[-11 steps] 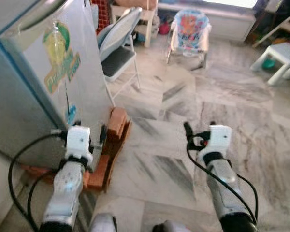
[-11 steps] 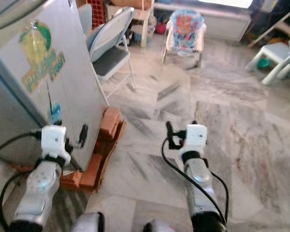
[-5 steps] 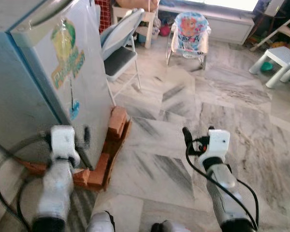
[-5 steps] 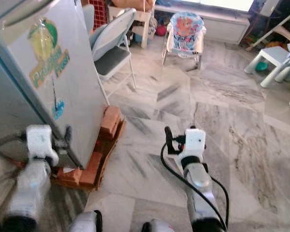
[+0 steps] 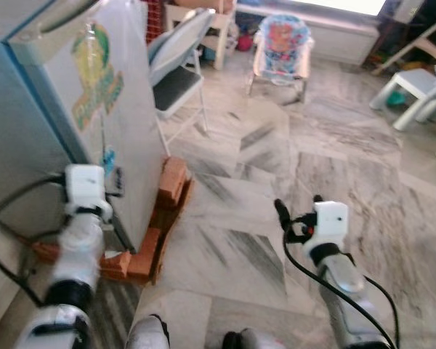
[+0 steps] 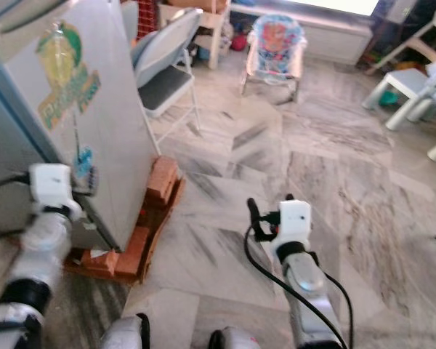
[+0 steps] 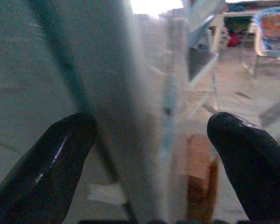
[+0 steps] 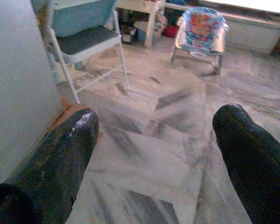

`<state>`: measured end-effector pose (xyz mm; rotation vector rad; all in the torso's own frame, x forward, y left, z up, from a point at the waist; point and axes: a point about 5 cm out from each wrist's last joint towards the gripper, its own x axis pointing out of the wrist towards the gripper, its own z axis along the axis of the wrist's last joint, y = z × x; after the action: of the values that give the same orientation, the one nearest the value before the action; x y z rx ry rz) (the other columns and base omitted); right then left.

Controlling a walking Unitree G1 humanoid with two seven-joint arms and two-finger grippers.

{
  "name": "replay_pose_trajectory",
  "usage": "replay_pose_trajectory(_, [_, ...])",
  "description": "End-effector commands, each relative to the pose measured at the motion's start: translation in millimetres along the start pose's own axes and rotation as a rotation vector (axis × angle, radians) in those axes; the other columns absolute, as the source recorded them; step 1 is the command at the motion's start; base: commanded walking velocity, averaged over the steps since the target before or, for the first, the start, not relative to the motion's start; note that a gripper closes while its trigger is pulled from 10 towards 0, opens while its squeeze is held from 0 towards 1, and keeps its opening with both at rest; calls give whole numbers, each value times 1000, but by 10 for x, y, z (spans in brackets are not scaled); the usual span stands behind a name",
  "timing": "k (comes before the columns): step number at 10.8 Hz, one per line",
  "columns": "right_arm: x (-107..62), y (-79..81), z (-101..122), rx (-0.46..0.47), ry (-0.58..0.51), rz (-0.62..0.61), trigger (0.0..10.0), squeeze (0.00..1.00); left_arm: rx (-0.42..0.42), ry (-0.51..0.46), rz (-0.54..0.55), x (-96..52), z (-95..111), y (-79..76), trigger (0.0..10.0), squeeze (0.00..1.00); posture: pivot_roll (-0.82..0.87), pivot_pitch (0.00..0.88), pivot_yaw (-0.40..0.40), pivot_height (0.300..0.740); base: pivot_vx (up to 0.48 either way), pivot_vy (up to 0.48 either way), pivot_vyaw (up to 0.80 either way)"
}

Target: Restocking fridge

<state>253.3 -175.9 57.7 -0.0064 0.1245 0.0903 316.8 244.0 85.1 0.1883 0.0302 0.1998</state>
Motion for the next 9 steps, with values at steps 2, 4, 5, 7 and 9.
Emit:
replay_pose_trajectory(2, [-35,-15,14,0,9,5,10000,0,9,-3,24,21,-5,33,10000,0,72,124,-96,740,0,0,0])
replay_pose_trajectory(4, [-29,-3,2,1,15,7,10000,0,-8,3,11,13,-39,5,10000,0,74,126,-95,740,0,0,0])
replay_pose_trajectory(5, [-27,-1,0,1,18,6,10000,0,-22,-6,-13,39,-10,-53,10000,0,74,125,-95,740,0,0,0])
replay_pose_trajectory(7, [-64,-18,-44,0,42,19,10000,0,-35,-30,-47,125,94,-147,10000,0,72,124,-93,740,0,0,0])
replay_pose_trajectory(9, [-318,-117,-475,-92,323,119,10000,0,-55,-75,-143,190,239,-367,10000,0,67,118,-93,740,0,0,0])
